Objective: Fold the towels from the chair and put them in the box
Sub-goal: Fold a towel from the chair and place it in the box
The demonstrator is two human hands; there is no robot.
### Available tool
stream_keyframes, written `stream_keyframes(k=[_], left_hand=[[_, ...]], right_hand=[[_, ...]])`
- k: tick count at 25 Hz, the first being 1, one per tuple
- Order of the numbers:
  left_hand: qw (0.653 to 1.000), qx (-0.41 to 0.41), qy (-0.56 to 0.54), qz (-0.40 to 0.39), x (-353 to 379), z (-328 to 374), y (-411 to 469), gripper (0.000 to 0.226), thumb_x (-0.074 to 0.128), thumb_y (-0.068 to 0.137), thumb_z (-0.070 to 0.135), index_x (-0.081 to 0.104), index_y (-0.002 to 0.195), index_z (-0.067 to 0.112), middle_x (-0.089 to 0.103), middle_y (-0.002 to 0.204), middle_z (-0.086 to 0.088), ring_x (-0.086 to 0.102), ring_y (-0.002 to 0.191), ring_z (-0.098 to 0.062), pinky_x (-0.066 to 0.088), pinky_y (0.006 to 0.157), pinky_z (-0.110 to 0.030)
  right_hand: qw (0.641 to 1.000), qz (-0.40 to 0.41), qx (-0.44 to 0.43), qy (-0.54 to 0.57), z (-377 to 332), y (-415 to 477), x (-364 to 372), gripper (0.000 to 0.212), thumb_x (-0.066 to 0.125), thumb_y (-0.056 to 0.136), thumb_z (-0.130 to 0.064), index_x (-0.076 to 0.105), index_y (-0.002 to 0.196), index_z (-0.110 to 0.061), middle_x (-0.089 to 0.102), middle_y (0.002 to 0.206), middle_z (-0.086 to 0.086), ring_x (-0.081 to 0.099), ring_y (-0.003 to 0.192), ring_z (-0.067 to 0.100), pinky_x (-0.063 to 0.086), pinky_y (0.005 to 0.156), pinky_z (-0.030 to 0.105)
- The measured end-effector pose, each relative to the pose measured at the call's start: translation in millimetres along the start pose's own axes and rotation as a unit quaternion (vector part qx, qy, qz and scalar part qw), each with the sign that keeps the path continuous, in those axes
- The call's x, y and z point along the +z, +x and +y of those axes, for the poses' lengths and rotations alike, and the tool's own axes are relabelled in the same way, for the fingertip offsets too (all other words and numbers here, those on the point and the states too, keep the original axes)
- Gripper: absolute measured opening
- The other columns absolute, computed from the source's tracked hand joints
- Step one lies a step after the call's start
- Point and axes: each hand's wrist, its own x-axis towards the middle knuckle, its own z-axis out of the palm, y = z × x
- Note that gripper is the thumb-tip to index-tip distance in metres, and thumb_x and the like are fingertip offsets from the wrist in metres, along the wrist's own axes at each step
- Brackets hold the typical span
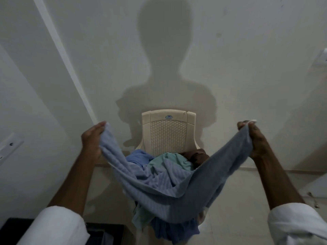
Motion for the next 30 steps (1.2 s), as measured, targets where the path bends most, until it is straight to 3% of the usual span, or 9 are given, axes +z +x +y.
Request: stream_keyframes(k=[3,8,13,16,18,21,25,27,30], left_hand=[[0.993,0.064,0.056,-0.086,59.8,-4.6,-20.7,0.027,0.048,0.096,-0.008,0.057,0.121,-0.003,0.074,0.075,0.017,0.069,0.075,0.004,0.050,0.075,-0.006],[0.980,0.102,0.075,-0.156,128.4,-18.8,-48.0,0.020,0.058,0.093,-0.005,0.068,0.110,-0.002,0.075,0.087,0.013,0.068,0.089,0.001,0.049,0.086,-0.012],[0.974,0.109,0.048,-0.195,166.0,-27.1,-70.5,0.020,0.062,0.091,-0.003,0.070,0.109,-0.003,0.074,0.101,-0.004,0.068,0.096,-0.007,0.051,0.090,-0.019],[0.972,0.116,0.045,-0.201,179.4,-32.7,-84.9,0.021,0.064,0.091,0.000,0.071,0.110,-0.002,0.073,0.108,-0.009,0.068,0.101,-0.014,0.052,0.095,-0.027],[0.968,0.134,0.048,-0.208,185.4,-34.1,-91.4,0.020,0.063,0.091,0.000,0.070,0.110,-0.001,0.072,0.109,-0.012,0.068,0.101,-0.017,0.053,0.092,-0.028],[0.962,0.155,0.044,-0.219,188.6,-35.0,-94.6,0.023,0.066,0.090,0.003,0.067,0.112,0.006,0.071,0.110,-0.016,0.068,0.104,-0.026,0.056,0.091,-0.036],[0.960,0.136,0.053,-0.238,183.0,-32.4,-92.7,0.031,0.068,0.090,0.008,0.058,0.119,0.010,0.070,0.111,-0.018,0.069,0.105,-0.029,0.057,0.090,-0.039],[0.953,0.132,0.071,-0.263,178.4,-26.1,-89.9,0.034,0.069,0.090,0.008,0.055,0.121,0.009,0.071,0.108,-0.017,0.070,0.101,-0.025,0.058,0.087,-0.036],[0.949,0.096,0.098,-0.282,172.5,-18.7,-87.4,0.038,0.070,0.086,0.002,0.048,0.116,0.009,0.070,0.104,-0.012,0.069,0.091,-0.015,0.056,0.079,-0.025]], right_hand=[[0.997,-0.039,0.042,-0.057,3.9,7.3,31.1,0.037,0.089,0.062,-0.058,0.070,0.069,-0.027,0.063,0.066,-0.010,0.060,0.055,0.003,0.051,0.056,0.017],[0.977,-0.085,0.054,-0.189,0.3,13.7,73.0,0.030,0.083,0.073,-0.052,0.074,0.077,-0.024,0.064,0.073,-0.002,0.061,0.067,0.010,0.053,0.062,0.021],[0.941,-0.187,0.026,-0.282,7.6,21.0,121.0,0.014,0.070,0.091,-0.018,0.060,0.091,-0.009,0.060,0.086,0.007,0.056,0.079,0.018,0.048,0.067,0.024],[0.958,-0.154,0.017,-0.242,20.7,22.8,138.8,0.015,0.069,0.094,-0.013,0.056,0.094,-0.004,0.061,0.084,0.011,0.055,0.077,0.023,0.048,0.064,0.028],[0.961,-0.116,0.000,-0.250,33.9,25.2,146.3,0.008,0.067,0.096,-0.010,0.060,0.093,-0.006,0.067,0.085,0.008,0.062,0.080,0.020,0.051,0.070,0.029],[0.965,-0.058,-0.024,-0.256,55.1,27.6,155.8,0.013,0.071,0.092,-0.014,0.066,0.092,-0.002,0.071,0.092,0.022,0.066,0.088,0.023,0.053,0.082,0.037],[0.968,-0.008,0.001,-0.250,66.6,30.6,162.4,0.021,0.072,0.093,-0.017,0.062,0.099,0.000,0.071,0.094,0.013,0.070,0.088,0.018,0.056,0.081,0.032],[0.961,-0.037,0.029,-0.273,64.3,32.5,160.1,0.020,0.071,0.094,-0.021,0.064,0.102,-0.005,0.074,0.095,0.009,0.071,0.088,0.014,0.057,0.079,0.028],[0.938,-0.055,0.028,-0.341,62.0,35.8,160.5,0.013,0.070,0.095,-0.013,0.065,0.085,-0.007,0.066,0.073,-0.004,0.061,0.065,-0.004,0.049,0.061,0.014]])
